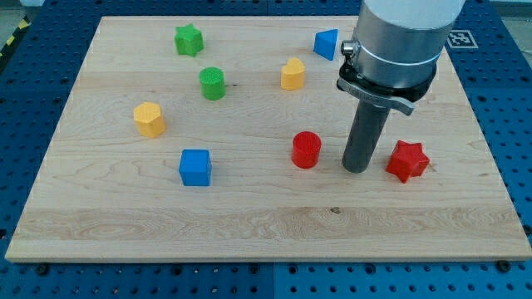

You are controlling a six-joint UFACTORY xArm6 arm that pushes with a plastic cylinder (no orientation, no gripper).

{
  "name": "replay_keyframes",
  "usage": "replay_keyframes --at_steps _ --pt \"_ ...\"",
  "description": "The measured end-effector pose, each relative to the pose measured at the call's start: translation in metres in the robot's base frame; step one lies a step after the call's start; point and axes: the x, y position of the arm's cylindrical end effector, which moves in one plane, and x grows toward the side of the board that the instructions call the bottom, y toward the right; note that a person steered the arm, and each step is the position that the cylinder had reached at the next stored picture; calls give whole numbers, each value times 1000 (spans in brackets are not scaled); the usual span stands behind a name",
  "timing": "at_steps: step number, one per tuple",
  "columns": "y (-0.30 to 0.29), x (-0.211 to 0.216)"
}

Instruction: Move the red star to the bottom right side

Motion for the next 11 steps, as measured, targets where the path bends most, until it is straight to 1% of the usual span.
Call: replay_keyframes --at_steps 2,3,4,5,6,7,9,11 --pt "0 0" --pt "-3 -14" --pt "12 -20" --pt "42 -20" --pt "67 -14" --pt "67 6" --pt "96 17" --pt "96 29"
